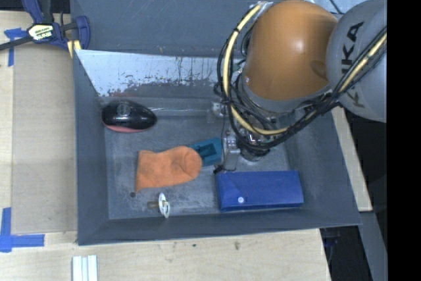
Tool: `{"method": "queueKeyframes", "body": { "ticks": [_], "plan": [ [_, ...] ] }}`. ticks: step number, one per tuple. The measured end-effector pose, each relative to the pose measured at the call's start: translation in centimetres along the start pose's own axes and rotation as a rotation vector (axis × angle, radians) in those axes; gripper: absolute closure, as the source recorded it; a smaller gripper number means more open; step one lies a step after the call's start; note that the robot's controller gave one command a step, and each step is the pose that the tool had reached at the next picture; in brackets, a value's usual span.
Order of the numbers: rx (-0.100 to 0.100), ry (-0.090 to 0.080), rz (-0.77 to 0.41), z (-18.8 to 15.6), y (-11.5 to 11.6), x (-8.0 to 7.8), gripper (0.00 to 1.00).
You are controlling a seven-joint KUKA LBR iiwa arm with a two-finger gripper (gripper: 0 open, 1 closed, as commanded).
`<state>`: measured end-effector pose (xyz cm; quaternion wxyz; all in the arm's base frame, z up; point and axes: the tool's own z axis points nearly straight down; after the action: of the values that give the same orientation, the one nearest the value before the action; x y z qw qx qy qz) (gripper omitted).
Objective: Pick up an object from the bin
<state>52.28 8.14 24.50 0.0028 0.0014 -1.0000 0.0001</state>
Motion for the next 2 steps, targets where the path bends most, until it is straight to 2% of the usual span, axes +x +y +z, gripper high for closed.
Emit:
{"method": "queueKeyframes", "body": {
  "ticks": [1,2],
  "plan": [
    [-0.001,-0.009,0.003,-0.5,-0.1,-0.1,0.00],
    [-0.002,-0.012,0.030,7.3,2.0,1.2,0.00]
  ]
}}
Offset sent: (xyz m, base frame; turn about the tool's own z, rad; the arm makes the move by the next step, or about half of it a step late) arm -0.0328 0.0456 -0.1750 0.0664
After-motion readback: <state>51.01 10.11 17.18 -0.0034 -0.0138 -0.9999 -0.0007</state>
